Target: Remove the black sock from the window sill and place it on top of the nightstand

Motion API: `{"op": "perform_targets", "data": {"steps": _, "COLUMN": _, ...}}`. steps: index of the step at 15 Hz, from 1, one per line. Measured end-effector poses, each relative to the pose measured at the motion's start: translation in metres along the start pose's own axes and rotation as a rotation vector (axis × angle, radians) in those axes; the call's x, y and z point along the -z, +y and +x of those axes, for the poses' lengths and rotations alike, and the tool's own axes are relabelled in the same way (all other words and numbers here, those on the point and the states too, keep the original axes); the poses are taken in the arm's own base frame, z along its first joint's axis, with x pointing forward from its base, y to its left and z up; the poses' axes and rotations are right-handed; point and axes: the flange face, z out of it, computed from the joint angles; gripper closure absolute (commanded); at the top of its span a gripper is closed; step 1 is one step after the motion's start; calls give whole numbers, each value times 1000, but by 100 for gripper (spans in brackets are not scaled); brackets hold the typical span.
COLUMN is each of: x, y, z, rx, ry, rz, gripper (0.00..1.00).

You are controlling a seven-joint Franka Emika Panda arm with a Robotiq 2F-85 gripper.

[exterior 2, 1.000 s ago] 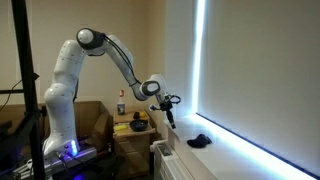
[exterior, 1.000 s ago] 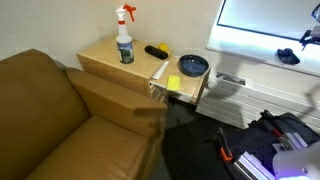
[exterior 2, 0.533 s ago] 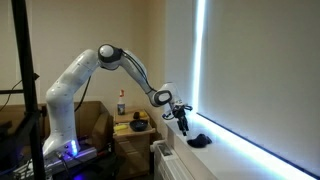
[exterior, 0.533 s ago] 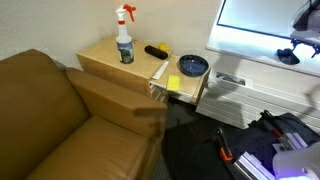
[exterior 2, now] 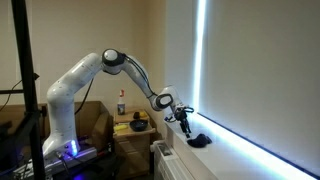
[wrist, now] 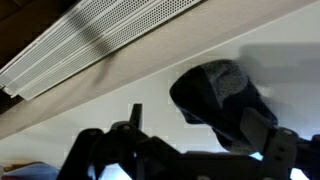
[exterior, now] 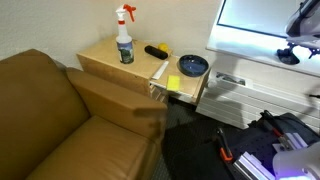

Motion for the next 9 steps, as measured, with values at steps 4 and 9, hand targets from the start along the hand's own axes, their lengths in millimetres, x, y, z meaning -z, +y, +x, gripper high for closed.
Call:
{"op": "perform_targets", "data": {"steps": 4, "x": -27, "y": -23, "z": 4, "rx": -2, "ry": 109, "rz": -51, "gripper": 0}}
{"op": "perform_targets", "data": {"steps": 9, "x": -56, "y": -52, "z": -4, "rx": -24, "ry": 89, "rz": -51, "gripper": 0}}
